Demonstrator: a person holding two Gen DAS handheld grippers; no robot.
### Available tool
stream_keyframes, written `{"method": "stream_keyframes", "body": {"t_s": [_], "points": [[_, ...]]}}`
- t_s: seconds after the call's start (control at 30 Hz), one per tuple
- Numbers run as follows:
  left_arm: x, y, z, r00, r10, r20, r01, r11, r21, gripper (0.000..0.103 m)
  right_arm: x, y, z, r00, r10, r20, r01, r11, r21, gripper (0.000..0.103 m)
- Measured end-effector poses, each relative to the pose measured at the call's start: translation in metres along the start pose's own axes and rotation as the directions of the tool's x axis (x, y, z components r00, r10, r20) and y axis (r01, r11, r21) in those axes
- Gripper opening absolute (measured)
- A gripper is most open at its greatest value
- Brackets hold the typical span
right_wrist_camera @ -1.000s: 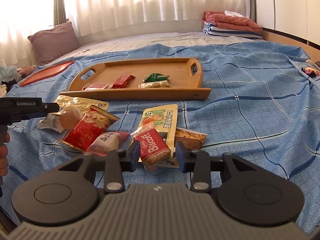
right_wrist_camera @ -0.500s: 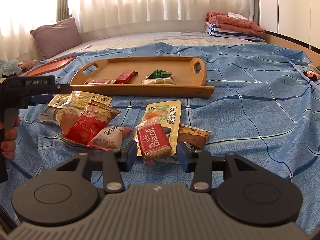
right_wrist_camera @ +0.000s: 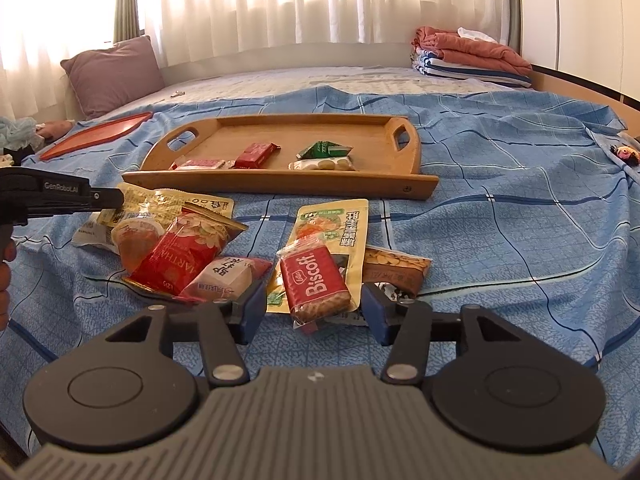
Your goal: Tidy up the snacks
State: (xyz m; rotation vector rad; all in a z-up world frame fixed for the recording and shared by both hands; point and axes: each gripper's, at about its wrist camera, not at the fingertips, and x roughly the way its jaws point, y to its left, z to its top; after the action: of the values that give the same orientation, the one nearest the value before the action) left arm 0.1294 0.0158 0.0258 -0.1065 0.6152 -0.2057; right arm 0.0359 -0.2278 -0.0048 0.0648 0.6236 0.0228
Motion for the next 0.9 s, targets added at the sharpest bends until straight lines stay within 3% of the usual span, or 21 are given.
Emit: {"method": "stream_keyframes", "body": {"t_s": [0.4, 0.47, 0.53, 0.6, 0.7, 0.8, 0.9], "points": [[-0.048, -0.024, -0.024, 0.996, -0.076, -0.043, 0.083, 0.979, 0.188, 0.012, -0.003, 0.000, -0.001, 1.000, 0.004, -0.005, -0.004, 1.000, -0.016, 0.067], [-0.052, -0.029, -0.021, 0.997, -0.070, -0.024, 0.074, 0.966, 0.250, 0.016, -0.004, 0.000, -0.001, 1.000, 0.003, -0.003, -0.003, 1.000, -0.018, 0.067], [-0.051, -0.034, -0.015, 0.999, -0.041, 0.003, 0.038, 0.953, 0.300, 0.027, -0.003, 0.000, 0.000, 1.000, 0.003, -0.004, -0.003, 1.000, -0.024, 0.067], [-0.046, -0.038, -0.008, 0.999, -0.051, 0.002, 0.047, 0.943, 0.329, 0.037, -0.002, 0.000, 0.001, 1.000, 0.005, -0.005, -0.005, 1.000, -0.029, 0.067], [-0.029, -0.040, 0.002, 0.991, -0.121, -0.051, 0.132, 0.917, 0.376, 0.056, -0.001, 0.002, 0.002, 1.000, 0.005, -0.007, -0.005, 0.999, -0.036, 0.067], [-0.007, -0.048, 0.010, 0.989, -0.104, -0.105, 0.140, 0.882, 0.450, 0.061, 0.001, 0.002, 0.003, 1.000, 0.004, -0.011, -0.004, 0.999, -0.045, 0.067], [0.011, -0.057, 0.009, 0.986, -0.076, -0.146, 0.146, 0.817, 0.558, 0.068, 0.001, 0.003, 0.005, 1.000, 0.002, -0.012, -0.003, 0.998, -0.059, 0.068]]}}
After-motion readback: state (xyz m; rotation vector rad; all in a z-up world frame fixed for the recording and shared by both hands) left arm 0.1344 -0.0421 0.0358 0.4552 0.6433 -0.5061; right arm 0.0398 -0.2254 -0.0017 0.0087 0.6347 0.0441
